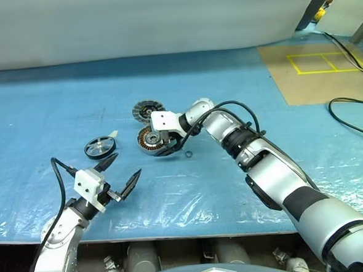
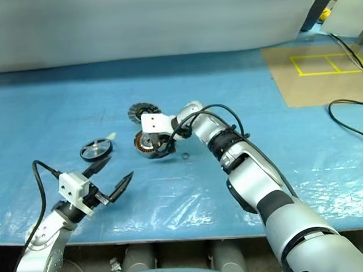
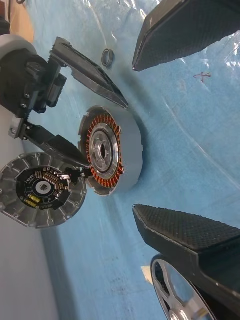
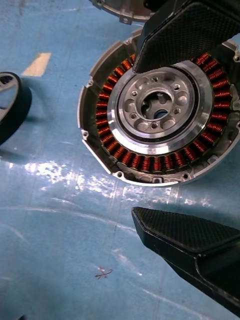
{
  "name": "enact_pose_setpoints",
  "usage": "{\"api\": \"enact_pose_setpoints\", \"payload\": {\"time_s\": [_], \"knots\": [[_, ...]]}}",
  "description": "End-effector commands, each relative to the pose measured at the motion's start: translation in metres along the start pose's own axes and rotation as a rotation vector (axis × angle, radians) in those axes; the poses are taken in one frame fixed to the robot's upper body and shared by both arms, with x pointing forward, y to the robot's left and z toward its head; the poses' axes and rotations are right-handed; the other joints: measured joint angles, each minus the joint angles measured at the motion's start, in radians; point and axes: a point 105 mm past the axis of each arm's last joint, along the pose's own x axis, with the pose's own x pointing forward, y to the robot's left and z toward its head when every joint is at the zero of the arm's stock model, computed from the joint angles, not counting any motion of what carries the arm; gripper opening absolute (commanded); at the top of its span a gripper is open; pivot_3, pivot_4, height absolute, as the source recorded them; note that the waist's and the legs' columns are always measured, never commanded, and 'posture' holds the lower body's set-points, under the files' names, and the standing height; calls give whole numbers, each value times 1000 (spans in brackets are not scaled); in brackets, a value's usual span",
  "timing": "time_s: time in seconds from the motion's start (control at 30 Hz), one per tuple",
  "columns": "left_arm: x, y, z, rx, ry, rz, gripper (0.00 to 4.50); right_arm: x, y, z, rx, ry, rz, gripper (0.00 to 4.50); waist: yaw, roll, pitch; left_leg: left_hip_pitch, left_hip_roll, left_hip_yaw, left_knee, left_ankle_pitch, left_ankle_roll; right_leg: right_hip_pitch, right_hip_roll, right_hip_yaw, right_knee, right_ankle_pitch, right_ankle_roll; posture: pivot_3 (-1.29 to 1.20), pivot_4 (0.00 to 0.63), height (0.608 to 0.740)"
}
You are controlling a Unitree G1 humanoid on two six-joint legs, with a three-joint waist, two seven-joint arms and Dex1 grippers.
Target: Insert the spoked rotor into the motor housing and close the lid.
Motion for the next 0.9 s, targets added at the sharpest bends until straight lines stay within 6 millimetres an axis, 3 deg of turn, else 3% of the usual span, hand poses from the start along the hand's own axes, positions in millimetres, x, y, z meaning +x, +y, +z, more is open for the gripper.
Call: {"api": "enact_pose_setpoints", "payload": {"time_s": [0.03, 0.9], "knots": [[-4, 0, 10, 39, -32, 23, 4500, -1, -3, 9, -58, -6, 17, 4465, 1, 0, 0, 0, 0, 0, 0, 0, 0, 0, 0, 0, 0, 0, 0, 0, 150, 740], [9, 5, 6, 46, -37, -14, 4500, -7, -4, 8, -102, -3, -6, 4465, 3, 0, 0, 0, 3, 5, 1, 0, 0, -3, 1, 0, 2, 1, -2, 0, 150, 740]]}}
